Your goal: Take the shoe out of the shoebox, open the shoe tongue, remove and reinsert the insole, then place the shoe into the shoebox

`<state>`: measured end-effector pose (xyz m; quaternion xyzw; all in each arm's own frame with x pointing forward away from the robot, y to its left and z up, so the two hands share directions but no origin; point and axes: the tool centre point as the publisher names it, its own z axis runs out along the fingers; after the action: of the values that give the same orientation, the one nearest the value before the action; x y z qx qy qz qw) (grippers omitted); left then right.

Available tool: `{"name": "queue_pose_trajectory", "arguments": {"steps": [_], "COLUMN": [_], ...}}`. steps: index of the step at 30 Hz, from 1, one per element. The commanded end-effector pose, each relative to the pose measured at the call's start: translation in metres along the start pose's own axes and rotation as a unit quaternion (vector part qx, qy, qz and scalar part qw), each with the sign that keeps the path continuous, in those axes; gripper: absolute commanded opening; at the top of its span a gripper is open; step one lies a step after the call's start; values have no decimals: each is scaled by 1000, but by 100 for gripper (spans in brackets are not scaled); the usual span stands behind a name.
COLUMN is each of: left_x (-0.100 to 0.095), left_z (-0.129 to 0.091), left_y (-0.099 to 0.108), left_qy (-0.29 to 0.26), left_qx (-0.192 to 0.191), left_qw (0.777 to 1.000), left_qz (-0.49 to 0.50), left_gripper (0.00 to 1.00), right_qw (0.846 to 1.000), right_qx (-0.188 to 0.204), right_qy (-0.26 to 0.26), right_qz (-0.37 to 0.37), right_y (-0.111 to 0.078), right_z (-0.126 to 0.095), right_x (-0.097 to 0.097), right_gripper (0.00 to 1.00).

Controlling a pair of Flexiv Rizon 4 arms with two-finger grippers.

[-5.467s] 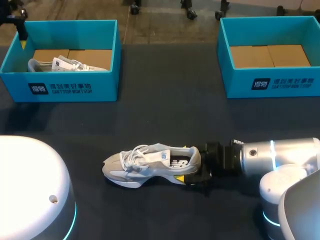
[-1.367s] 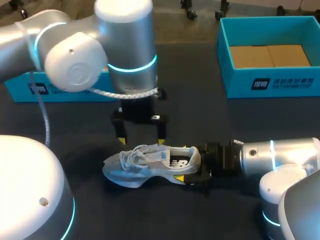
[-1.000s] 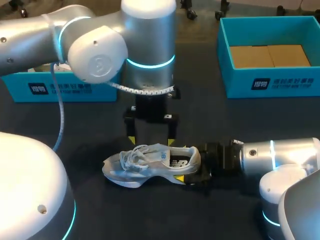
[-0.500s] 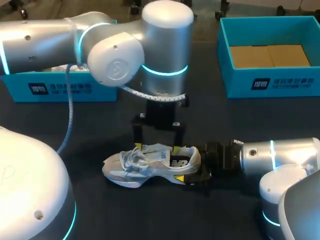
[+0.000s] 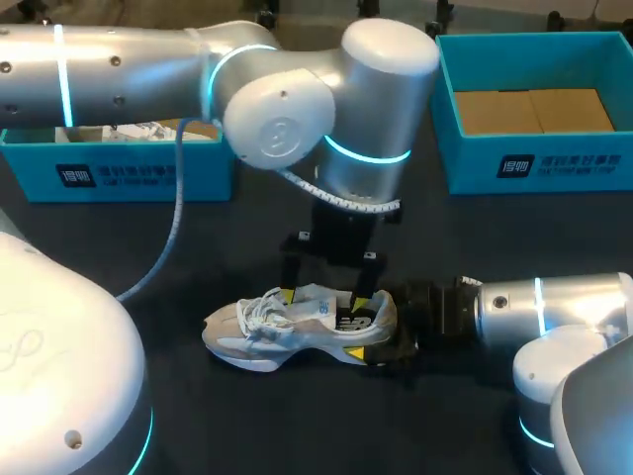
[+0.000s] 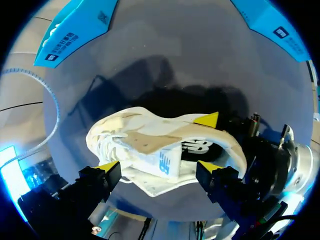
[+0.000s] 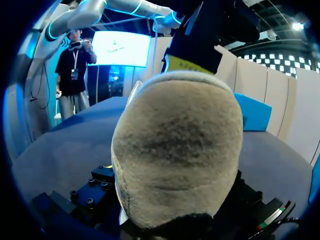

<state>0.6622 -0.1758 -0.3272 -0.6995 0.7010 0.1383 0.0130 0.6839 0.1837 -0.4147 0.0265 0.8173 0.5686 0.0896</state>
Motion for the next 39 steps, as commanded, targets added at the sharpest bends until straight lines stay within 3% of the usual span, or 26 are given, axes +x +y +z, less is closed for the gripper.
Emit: {"name": "queue_pose_trajectory", "arguments": {"steps": [1, 17, 26, 28, 30, 33, 39], "left_x": [3, -4, -18, -21, -24, -30, -39], "left_z": [5, 29, 29, 29, 28, 25, 21], "left_y": [-2, 1, 5, 3, 2, 3, 6], "left_qy": [-17, -76, -93, -93, -90, -78, -65], "left_qx": [-1, -8, 4, 5, 5, 6, 13], "left_qw": [1000, 997, 995, 995, 996, 997, 998], "left_qz": [-4, -18, -27, -28, -28, -22, -11], "left_gripper": [100, 100, 79, 65, 61, 64, 52], "right_qw": [1000, 1000, 1000, 1000, 1000, 1000, 1000], "right_qx": [1, 1, 1, 1, 1, 1, 1], "right_qy": [-1, -1, -1, -1, -1, -1, -1], "right_qz": [-1, -1, -1, -1, -1, -1, -1], "right_y": [-1, -1, -1, -1, -1, -1, -1], "right_z": [3, 3, 3, 3, 3, 3, 3], "right_x": [-1, -1, -1, -1, -1, -1, -1], "right_gripper": [0, 0, 0, 0, 0, 0, 0]}}
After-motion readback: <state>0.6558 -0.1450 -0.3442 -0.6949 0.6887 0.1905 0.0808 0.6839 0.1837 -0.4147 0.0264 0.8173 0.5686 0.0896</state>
